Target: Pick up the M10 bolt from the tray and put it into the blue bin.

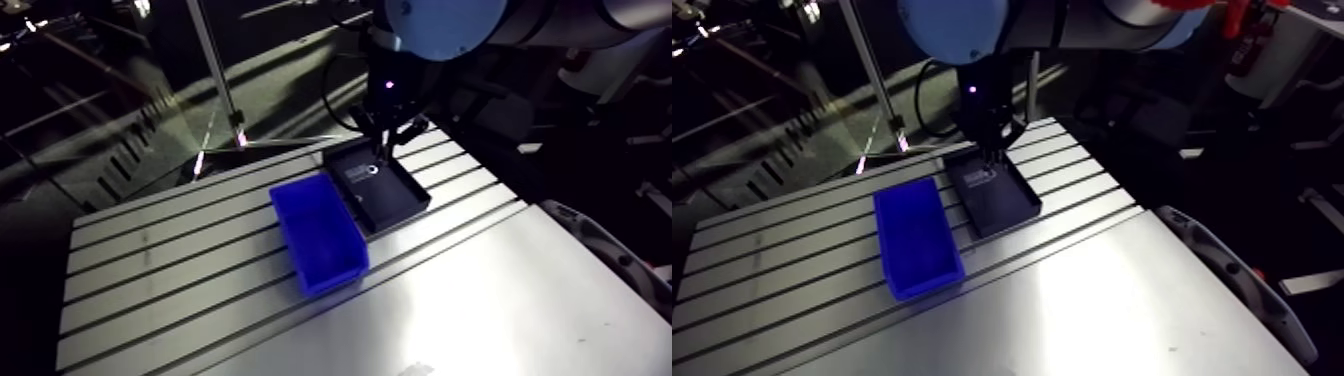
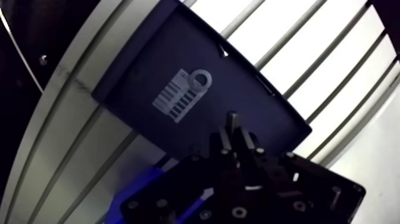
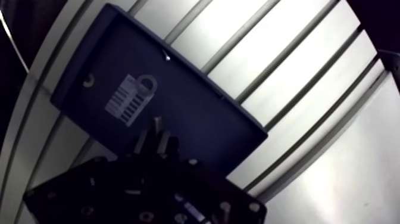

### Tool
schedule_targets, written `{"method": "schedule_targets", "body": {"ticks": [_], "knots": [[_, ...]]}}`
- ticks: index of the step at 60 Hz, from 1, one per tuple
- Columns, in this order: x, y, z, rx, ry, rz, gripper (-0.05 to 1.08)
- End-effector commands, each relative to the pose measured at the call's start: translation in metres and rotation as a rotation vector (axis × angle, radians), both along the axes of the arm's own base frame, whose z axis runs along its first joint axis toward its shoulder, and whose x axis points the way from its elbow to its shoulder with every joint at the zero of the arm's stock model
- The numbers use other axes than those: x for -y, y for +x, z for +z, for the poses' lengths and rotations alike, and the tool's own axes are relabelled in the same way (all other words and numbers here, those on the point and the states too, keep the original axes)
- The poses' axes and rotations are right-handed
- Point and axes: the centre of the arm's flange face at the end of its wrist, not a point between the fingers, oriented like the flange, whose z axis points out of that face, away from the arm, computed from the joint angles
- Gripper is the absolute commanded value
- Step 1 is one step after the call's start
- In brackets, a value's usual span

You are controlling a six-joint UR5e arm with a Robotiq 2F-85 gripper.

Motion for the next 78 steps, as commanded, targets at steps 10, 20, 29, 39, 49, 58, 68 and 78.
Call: {"method": "schedule_targets", "body": {"ticks": [10,20,29,39,49,58,68,78], "knots": [[0.017,-0.01,0.07,0.039,-0.021,0.053,1.02],[0.027,-0.011,0.098,0.006,-0.009,0.097,1.02],[0.047,-0.013,0.122,-0.031,0.008,0.175,1.01],[0.052,-0.012,0.143,-0.037,0.01,0.227,1.01],[0.066,-0.012,0.158,-0.048,0.013,0.263,1.02],[0.087,-0.013,0.163,-0.033,0.0,0.403,1.03],[0.091,-0.008,0.167,-0.012,-0.019,0.567,1.04],[0.097,-0.007,0.178,-0.039,-0.019,0.751,1.04]]}}
